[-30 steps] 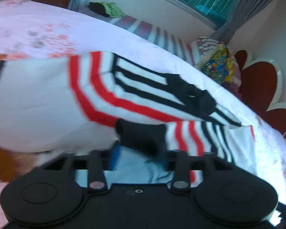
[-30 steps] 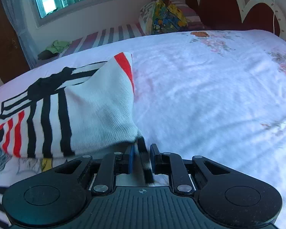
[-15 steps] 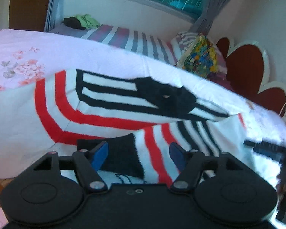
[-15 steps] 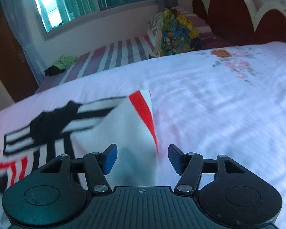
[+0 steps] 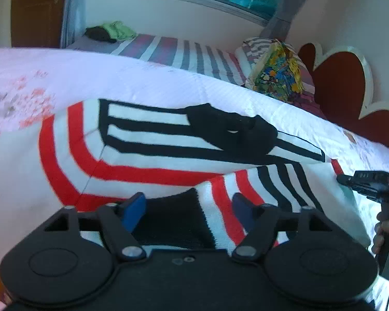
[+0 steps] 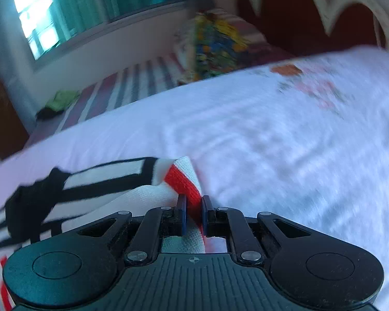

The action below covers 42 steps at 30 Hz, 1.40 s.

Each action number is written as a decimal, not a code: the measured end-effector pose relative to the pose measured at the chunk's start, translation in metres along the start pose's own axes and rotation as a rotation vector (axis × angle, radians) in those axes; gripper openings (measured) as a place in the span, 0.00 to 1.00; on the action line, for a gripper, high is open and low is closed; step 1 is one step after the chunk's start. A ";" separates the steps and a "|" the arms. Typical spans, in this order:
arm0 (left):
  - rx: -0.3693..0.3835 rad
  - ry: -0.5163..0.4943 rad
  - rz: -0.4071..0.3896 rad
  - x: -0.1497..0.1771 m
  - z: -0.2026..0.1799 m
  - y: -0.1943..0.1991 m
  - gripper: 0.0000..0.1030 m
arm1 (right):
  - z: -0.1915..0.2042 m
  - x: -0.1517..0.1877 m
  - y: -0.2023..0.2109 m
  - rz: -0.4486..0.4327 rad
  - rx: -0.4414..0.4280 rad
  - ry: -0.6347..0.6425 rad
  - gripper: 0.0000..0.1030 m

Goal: Fold small clothes
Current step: 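Grasp the black cuff of the other sleeve with the left gripper and lift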

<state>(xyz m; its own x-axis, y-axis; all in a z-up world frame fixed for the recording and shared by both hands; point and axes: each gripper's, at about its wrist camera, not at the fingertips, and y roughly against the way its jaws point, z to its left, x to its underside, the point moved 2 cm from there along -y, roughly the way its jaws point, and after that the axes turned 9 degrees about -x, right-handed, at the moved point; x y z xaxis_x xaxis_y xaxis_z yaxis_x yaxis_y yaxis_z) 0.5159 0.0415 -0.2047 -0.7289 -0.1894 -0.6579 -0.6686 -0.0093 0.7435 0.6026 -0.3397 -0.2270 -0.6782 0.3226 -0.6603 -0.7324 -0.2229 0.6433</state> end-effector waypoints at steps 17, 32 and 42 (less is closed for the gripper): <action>-0.020 0.013 0.041 0.001 0.014 0.003 0.89 | 0.042 0.000 0.021 0.037 -0.035 0.095 0.12; -0.286 0.392 0.028 0.042 0.183 0.098 0.95 | 0.204 0.109 0.055 0.133 -0.344 0.314 0.67; -0.404 0.771 0.046 0.074 0.315 0.120 0.94 | 0.252 0.137 0.045 0.186 -0.412 0.355 0.67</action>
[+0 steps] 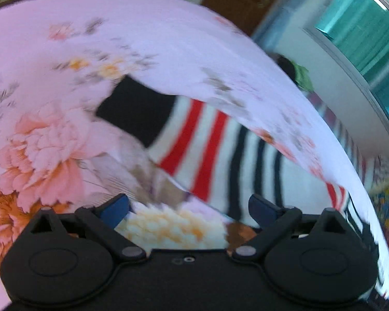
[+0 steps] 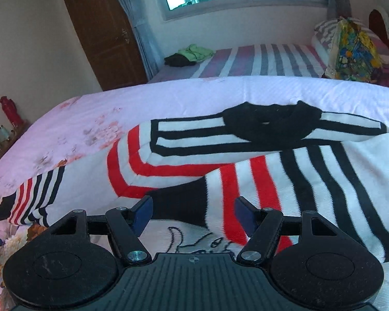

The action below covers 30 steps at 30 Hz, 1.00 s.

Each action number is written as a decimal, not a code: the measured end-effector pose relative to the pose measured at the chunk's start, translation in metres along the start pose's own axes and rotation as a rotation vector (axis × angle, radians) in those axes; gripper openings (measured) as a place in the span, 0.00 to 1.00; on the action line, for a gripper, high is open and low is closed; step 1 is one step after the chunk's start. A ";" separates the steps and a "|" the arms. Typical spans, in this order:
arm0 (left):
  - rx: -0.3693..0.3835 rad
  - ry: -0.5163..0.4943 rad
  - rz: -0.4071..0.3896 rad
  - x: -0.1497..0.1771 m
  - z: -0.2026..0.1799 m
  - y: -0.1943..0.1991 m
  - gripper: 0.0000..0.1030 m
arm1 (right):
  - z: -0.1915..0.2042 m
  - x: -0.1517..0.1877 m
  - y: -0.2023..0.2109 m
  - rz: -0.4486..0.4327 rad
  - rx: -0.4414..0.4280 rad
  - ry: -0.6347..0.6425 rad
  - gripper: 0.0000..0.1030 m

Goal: Fold small clothes
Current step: 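Grasp the black cuff of the other sleeve with the left gripper and lift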

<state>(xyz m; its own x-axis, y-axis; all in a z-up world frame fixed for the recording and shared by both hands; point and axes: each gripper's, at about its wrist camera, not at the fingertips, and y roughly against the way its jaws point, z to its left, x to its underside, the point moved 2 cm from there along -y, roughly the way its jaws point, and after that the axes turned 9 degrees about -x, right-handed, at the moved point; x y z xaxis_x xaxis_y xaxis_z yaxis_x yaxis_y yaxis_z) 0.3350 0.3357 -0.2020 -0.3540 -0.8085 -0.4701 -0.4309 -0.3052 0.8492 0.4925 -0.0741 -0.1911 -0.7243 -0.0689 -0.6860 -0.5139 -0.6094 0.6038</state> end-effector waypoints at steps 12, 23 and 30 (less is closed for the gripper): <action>0.172 0.193 -0.063 -0.032 0.007 -0.041 0.47 | -0.004 -0.003 -0.014 -0.009 0.069 0.003 0.67; 0.321 0.045 -0.131 -0.035 -0.038 -0.004 0.12 | -0.015 0.009 -0.037 0.056 0.214 0.117 0.67; 0.598 -0.287 -0.124 0.012 -0.170 0.058 0.12 | -0.036 -0.008 0.014 -0.068 0.101 -0.039 0.67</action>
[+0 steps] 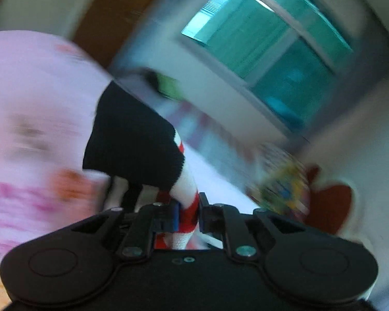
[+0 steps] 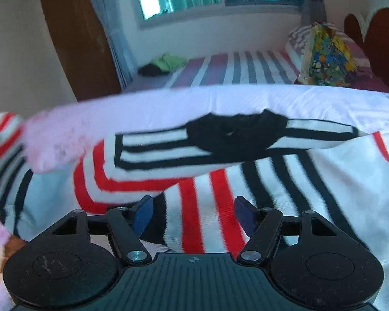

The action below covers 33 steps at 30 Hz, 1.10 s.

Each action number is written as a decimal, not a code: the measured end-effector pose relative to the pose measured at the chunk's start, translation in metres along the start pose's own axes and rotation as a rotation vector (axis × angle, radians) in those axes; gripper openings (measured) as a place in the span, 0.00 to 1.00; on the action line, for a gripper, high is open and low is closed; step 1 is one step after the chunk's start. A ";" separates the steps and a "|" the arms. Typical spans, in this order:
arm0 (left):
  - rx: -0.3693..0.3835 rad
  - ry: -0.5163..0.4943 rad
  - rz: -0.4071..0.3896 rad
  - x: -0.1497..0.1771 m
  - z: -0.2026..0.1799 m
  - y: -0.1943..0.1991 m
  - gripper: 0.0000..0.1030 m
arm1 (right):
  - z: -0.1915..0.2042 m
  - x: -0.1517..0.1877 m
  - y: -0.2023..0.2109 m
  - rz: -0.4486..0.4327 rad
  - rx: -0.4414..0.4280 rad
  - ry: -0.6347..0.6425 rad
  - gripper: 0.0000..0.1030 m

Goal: Fold small clothes
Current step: 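Grasp the black cuff of the other sleeve with the left gripper and lift, then carry the sleeve across the body with the left gripper and release it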

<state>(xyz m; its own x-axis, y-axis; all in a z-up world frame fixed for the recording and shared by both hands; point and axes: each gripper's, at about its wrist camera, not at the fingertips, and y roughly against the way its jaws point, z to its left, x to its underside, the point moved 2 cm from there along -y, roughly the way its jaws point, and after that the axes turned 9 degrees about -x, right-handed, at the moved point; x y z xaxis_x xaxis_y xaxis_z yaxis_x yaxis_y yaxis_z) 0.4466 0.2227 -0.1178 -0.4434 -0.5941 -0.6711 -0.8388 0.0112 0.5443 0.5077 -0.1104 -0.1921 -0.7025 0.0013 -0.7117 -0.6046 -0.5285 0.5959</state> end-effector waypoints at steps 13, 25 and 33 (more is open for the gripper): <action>0.237 -0.381 0.442 0.175 -0.195 -0.097 0.25 | -0.097 0.015 0.100 -0.028 0.107 -0.163 0.67; -0.021 -0.416 0.190 0.100 -0.137 -0.052 0.68 | -0.108 0.019 0.091 0.006 0.117 -0.268 0.66; -0.264 -0.268 0.182 0.059 -0.046 -0.079 0.66 | -0.113 0.019 0.065 0.037 0.072 -0.302 0.22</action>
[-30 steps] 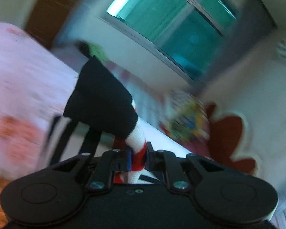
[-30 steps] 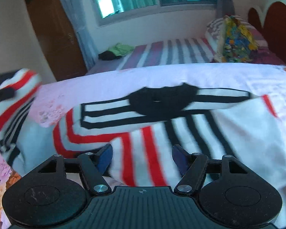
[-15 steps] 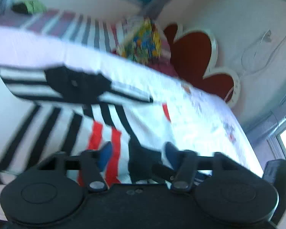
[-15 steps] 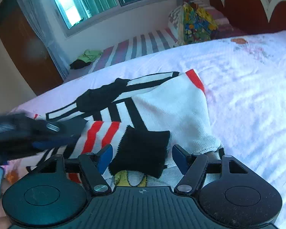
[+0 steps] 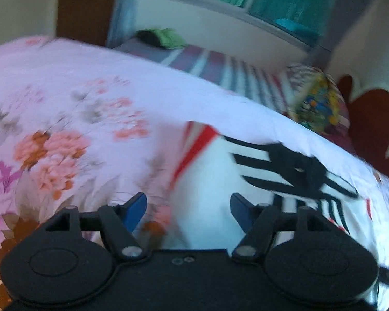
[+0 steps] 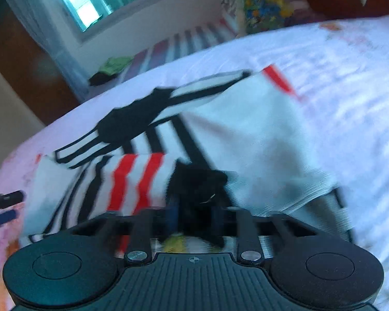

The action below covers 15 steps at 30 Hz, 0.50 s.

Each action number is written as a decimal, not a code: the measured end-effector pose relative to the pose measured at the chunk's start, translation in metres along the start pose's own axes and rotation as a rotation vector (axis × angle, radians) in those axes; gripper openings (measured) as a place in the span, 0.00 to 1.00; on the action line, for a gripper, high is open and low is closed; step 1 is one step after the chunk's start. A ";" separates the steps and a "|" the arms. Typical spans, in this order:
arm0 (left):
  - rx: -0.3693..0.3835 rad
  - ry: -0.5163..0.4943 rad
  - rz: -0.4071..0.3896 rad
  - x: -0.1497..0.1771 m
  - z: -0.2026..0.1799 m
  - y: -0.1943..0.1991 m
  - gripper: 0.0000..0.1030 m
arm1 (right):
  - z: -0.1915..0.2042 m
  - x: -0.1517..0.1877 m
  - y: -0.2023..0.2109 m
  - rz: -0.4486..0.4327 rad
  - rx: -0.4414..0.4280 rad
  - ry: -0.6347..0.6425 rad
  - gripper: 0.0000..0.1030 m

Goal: Fold small clothes
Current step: 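Carry the sleeve across the body with the left gripper and release it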

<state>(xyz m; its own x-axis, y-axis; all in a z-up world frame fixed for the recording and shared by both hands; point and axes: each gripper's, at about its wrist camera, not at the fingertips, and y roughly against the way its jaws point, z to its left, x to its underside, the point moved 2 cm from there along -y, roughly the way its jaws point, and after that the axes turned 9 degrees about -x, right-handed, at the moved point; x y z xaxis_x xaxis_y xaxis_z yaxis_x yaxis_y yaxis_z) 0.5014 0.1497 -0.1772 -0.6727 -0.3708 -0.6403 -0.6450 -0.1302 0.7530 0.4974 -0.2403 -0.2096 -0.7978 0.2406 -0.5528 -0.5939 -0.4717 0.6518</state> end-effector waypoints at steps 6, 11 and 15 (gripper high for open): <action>0.078 -0.064 0.025 -0.001 -0.017 -0.018 0.67 | 0.020 -0.014 0.016 -0.111 0.009 0.111 0.19; 0.038 -0.007 0.009 -0.005 -0.017 -0.044 0.45 | 0.032 -0.037 0.035 -0.235 0.095 0.260 0.19; 0.013 0.053 0.031 -0.007 -0.013 -0.062 0.19 | 0.003 -0.036 0.011 -0.118 0.103 0.189 0.19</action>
<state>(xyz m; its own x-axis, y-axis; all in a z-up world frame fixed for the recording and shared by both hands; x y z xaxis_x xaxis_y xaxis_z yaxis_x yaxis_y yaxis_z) 0.5508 0.1487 -0.2180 -0.6725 -0.4228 -0.6074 -0.6291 -0.1057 0.7701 0.5197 -0.2512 -0.1807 -0.6942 0.1211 -0.7095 -0.6972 -0.3580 0.6211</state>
